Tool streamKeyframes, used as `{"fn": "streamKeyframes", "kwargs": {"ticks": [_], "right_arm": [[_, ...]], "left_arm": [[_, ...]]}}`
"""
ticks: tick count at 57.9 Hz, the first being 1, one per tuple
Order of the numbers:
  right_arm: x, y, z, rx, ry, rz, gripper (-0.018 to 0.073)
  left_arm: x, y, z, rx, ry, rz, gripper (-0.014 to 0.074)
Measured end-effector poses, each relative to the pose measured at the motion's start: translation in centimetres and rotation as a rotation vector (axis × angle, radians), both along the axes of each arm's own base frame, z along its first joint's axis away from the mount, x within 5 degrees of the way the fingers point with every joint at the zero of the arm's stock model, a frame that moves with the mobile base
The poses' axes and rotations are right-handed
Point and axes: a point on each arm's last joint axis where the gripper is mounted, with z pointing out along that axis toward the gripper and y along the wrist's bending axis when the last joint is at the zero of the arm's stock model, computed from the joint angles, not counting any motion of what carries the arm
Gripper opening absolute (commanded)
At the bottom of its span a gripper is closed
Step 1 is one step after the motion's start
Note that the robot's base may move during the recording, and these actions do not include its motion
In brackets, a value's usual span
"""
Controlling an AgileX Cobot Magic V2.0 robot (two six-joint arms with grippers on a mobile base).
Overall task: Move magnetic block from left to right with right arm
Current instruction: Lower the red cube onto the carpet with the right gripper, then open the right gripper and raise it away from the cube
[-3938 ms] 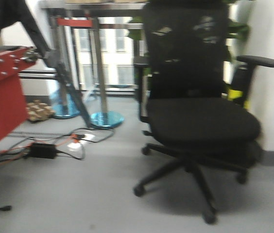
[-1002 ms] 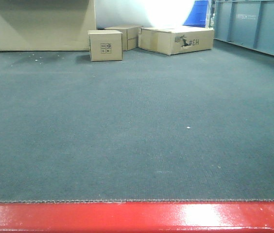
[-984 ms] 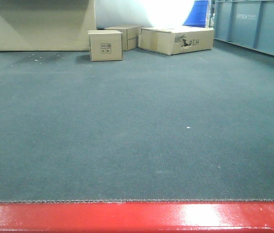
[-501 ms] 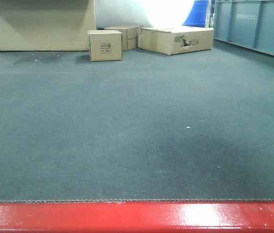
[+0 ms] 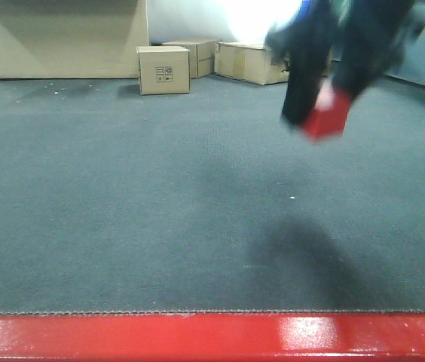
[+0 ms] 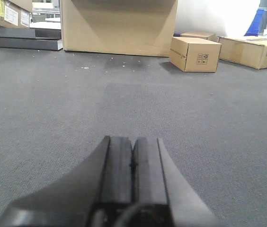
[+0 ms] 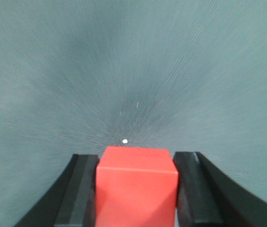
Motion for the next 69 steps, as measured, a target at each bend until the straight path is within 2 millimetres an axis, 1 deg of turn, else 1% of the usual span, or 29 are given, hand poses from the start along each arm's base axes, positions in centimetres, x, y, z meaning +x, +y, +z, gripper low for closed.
{"fn": "streamKeyframes", "kwargs": {"ticks": [5,11,17,21,24,28,29,30,32,36,40,46,50,54,55,57,62,65,69], "right_arm": [[1.0,0.5,-2.5,-0.026,0.054,0.000,0.0214],[1.5,0.7,-4.4,-0.048,0.097,0.000,0.0214],[1.8,0.9,-5.6,-0.060,0.123,0.000,0.0217],[1.9,0.9,-5.6,-0.060,0.122,0.000,0.0242],[2.0,1.0,-5.6,-0.059,0.119,0.002,0.0312],[2.0,1.0,-5.6,-0.058,0.117,0.002,0.0456],[2.0,1.0,-5.6,-0.058,0.117,0.002,0.0510],[2.0,1.0,-5.6,-0.058,0.117,0.002,0.0546],[2.0,1.0,-5.6,-0.058,0.117,0.002,0.0656],[2.0,1.0,-5.5,-0.057,0.115,0.002,0.0624],[1.9,0.9,-5.2,-0.054,0.107,0.002,0.0610],[1.6,0.8,-3.8,-0.038,0.074,0.002,0.0548],[1.2,0.6,-2.4,-0.017,0.040,-0.004,0.0455],[0.4,0.2,-0.8,0.002,0.001,-0.004,0.0314],[0.1,0.0,-0.2,0.008,-0.013,-0.004,0.0284],[-0.7,-0.3,0.8,0.023,-0.040,-0.005,0.0184],[-2.7,-1.3,2.5,0.052,-0.101,-0.005,0.0053],[-3.9,-1.9,3.1,0.067,-0.131,-0.005,0.0055],[-6.1,-3.0,3.7,0.092,-0.180,-0.006,0.0057]], "left_arm": [[0.0,0.0,0.0,0.000,0.000,0.000,-0.0126],[0.0,0.0,0.0,0.000,0.000,0.000,-0.0126],[0.0,0.0,0.0,0.000,0.000,0.000,-0.0126],[0.0,0.0,0.0,0.000,0.000,0.000,-0.0126],[0.0,0.0,0.0,0.000,0.000,0.000,-0.0126],[0.0,0.0,0.0,0.000,0.000,0.000,-0.0126],[0.0,0.0,0.0,0.000,0.000,0.000,-0.0126],[0.0,0.0,0.0,0.000,0.000,0.000,-0.0126],[0.0,0.0,0.0,0.000,0.000,0.000,-0.0126],[0.0,0.0,0.0,0.000,0.000,0.000,-0.0126],[0.0,0.0,0.0,0.000,0.000,0.000,-0.0126],[0.0,0.0,0.0,0.000,0.000,0.000,-0.0126],[0.0,0.0,0.0,0.000,0.000,0.000,-0.0126],[0.0,0.0,0.0,0.000,0.000,0.000,-0.0126],[0.0,0.0,0.0,0.000,0.000,0.000,-0.0126],[0.0,0.0,0.0,0.000,0.000,0.000,-0.0126],[0.0,0.0,0.0,0.000,0.000,0.000,-0.0126],[0.0,0.0,0.0,0.000,0.000,0.000,-0.0126],[0.0,0.0,0.0,0.000,0.000,0.000,-0.0126]]}}
